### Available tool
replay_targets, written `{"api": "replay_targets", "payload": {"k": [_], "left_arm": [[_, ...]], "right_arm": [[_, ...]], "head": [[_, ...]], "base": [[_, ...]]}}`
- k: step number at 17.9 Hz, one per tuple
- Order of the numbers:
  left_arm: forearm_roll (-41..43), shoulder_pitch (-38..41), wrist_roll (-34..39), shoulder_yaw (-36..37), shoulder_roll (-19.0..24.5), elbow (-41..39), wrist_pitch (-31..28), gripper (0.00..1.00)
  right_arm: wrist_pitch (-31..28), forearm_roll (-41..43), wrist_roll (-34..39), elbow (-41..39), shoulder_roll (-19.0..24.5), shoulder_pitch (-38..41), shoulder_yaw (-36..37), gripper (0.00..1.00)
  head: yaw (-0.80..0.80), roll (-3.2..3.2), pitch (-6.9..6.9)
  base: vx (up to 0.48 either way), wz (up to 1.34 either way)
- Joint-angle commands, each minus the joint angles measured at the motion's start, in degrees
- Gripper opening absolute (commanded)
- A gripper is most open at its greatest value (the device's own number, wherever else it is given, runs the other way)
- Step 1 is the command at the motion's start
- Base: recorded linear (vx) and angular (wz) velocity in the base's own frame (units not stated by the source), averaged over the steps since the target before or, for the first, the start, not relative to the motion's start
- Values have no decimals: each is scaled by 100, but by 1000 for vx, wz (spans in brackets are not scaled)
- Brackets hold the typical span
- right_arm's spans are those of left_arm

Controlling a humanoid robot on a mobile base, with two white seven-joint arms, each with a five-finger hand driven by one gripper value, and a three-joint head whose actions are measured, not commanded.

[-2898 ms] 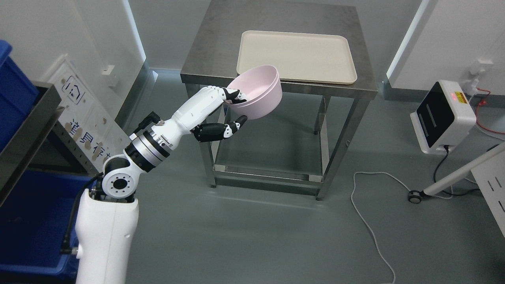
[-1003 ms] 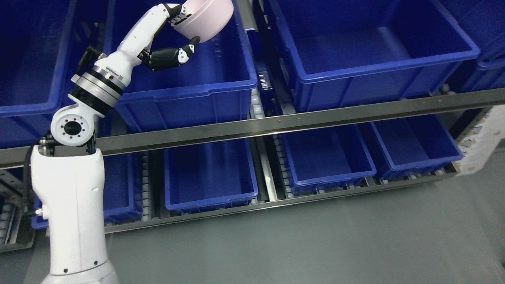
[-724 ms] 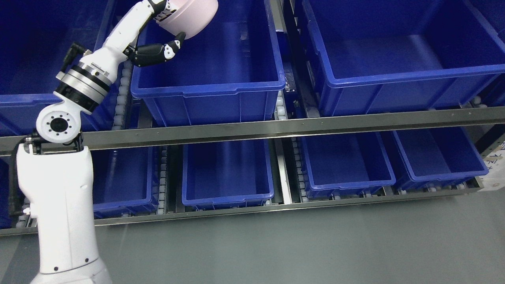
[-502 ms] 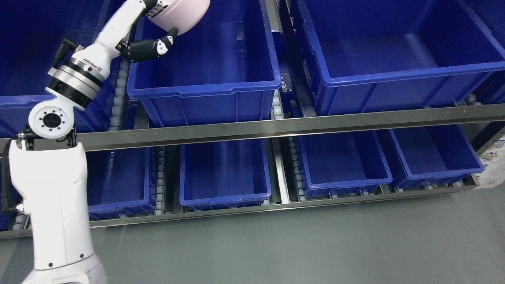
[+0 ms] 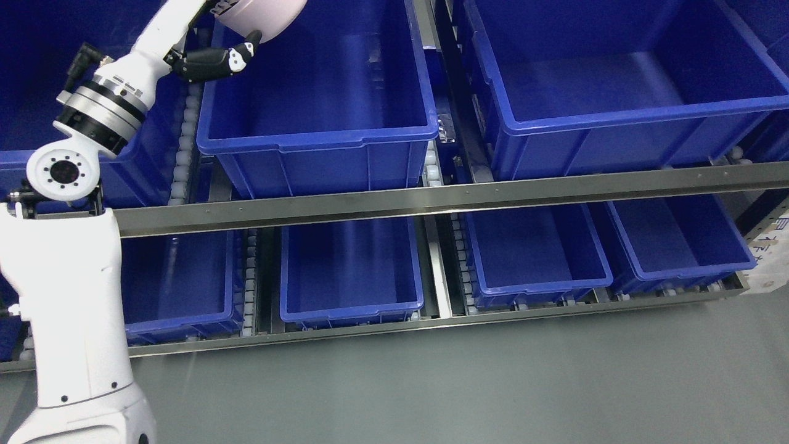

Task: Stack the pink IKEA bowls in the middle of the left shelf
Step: 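Lower the stacked bowls into the middle-shelf blue bin and release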

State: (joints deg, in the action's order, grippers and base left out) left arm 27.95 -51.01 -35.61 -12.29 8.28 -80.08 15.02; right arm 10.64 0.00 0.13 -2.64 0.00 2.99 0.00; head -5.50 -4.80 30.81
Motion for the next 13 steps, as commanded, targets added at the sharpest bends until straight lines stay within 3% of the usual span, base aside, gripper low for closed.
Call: {"api": "replay_targets", "payload": {"k": [1, 9, 13], "left_arm": [[210, -505, 2, 42, 218, 1168, 62, 7], [298, -1130, 484, 911, 104, 3513, 158, 9], [307, -1148, 660, 921, -55, 4219, 220, 10]], "right_arm": [[0, -44, 5, 0, -100, 0, 53, 100], [0, -44, 5, 0, -100, 0, 53, 100], [0, -44, 5, 0, -100, 0, 53, 100]], "head": [[0, 0, 0], [0, 0, 0], [0, 0, 0]], "base": [[0, 0], [0, -4], [12, -125]]}}
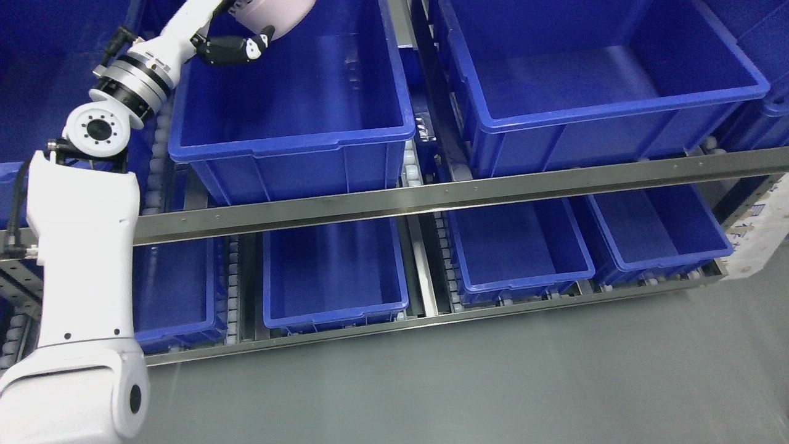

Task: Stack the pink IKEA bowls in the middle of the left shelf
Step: 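Lower the stacked bowls into the middle-shelf blue bin and release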

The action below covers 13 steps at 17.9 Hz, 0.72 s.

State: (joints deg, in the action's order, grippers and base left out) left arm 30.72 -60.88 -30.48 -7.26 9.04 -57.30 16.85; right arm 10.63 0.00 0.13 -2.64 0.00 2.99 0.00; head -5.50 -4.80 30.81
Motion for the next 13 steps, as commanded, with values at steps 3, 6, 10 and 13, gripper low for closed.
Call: {"api": "replay_targets", "payload": {"k": [3, 6, 10, 13], "left_arm": [[39, -161, 480, 374, -69, 1977, 11, 27], [66, -152, 630, 365, 150, 1977, -7, 46], [57, -82, 631, 234, 519, 1969, 2, 51], [5, -47, 770, 85, 538, 1916, 20, 66]], "right_arm": [[0, -44, 5, 0, -100, 0, 53, 100], [0, -44, 5, 0, -100, 0, 53, 100], [0, -44, 5, 0, -100, 0, 53, 100], [0, -44, 5, 0, -100, 0, 53, 100]], "head": [[0, 0, 0], [0, 0, 0], [0, 0, -1], [0, 0, -1]], "base": [[17, -251], [4, -163], [1, -25], [0, 18]]}}
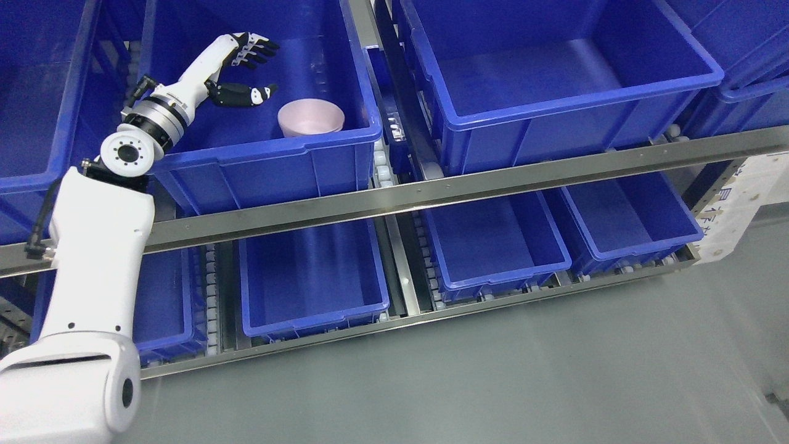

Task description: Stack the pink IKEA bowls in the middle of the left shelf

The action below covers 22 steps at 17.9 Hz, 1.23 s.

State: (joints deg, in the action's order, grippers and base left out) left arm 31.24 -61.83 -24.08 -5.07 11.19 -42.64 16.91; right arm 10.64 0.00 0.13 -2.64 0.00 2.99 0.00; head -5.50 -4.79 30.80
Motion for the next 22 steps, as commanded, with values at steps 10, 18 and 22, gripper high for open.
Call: {"api": "replay_targets", "payload": {"k": [10, 18, 22], "left_arm": [[-2446, 275, 1018, -1181, -1019, -1403, -1216, 99], [-2650, 1777, 2461, 199, -1019, -3873, -1726, 100], [-2658, 2166, 2356, -187, -1019, -4252, -1735, 100]], "right_arm": [[0, -44, 5, 0, -100, 0, 53, 100], [0, -44, 5, 0, -100, 0, 53, 100], [0, -44, 5, 0, -100, 0, 53, 100]], "head": [[0, 0, 0], [0, 0, 0], [0, 0, 0]], "base": [[0, 7], [0, 0], [-1, 10]]}}
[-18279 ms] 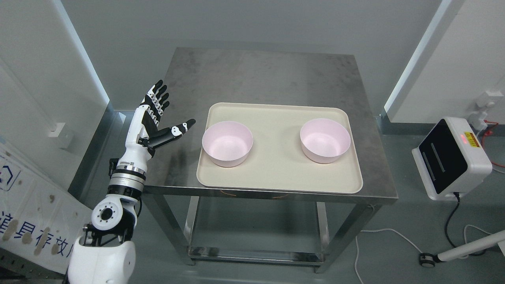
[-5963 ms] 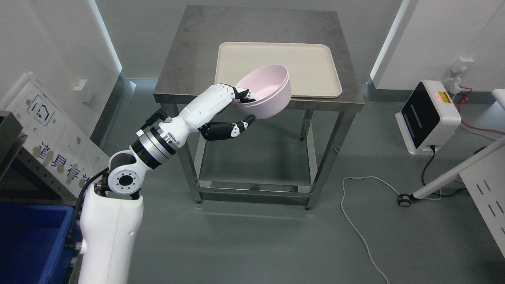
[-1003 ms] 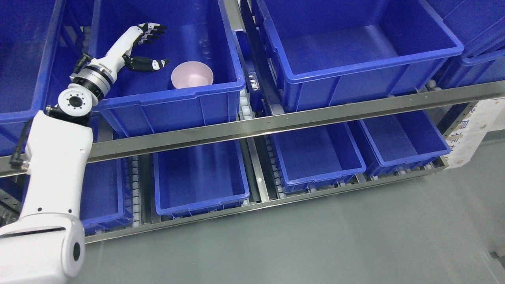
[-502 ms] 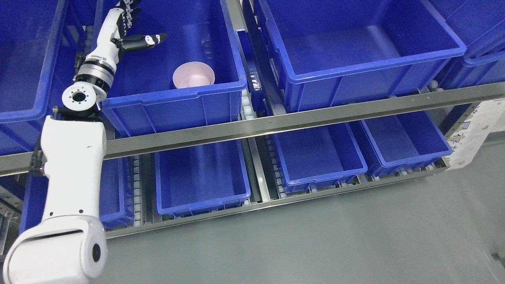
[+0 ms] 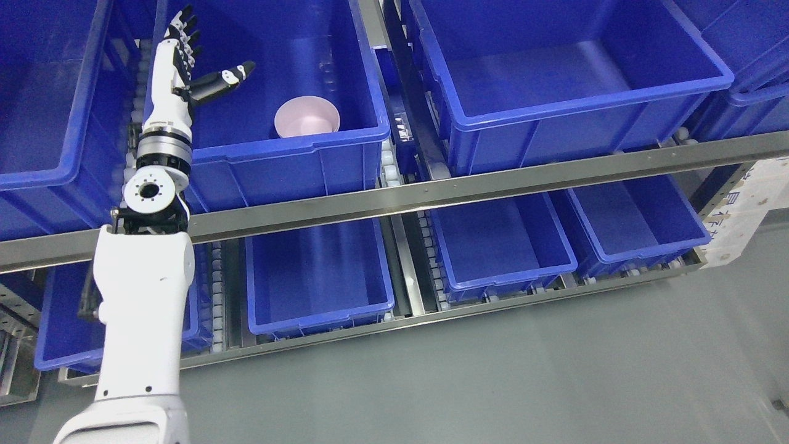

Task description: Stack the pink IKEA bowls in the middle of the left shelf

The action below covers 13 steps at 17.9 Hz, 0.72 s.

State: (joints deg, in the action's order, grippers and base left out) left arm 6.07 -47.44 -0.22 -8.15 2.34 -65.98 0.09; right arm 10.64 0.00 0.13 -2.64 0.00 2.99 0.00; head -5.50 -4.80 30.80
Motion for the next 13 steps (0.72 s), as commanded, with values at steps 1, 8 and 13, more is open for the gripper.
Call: {"api": "replay_targets", "payload": {"k": [1, 8, 13], "left_arm": [[-141, 736, -31, 112, -134, -1945, -53, 100], [-141, 806, -31, 94, -134, -2024, -62, 100], [-141, 815, -31, 68, -134, -2042, -79, 100]], "right_arm": [[-1, -44, 5, 0, -100, 0, 53, 100], [-1, -44, 5, 0, -100, 0, 61, 100], [-1, -44, 5, 0, -100, 0, 53, 100]], "head": [[0, 0, 0], [0, 0, 0], [0, 0, 0]], "base": [[0, 0], [0, 0], [0, 0]]}}
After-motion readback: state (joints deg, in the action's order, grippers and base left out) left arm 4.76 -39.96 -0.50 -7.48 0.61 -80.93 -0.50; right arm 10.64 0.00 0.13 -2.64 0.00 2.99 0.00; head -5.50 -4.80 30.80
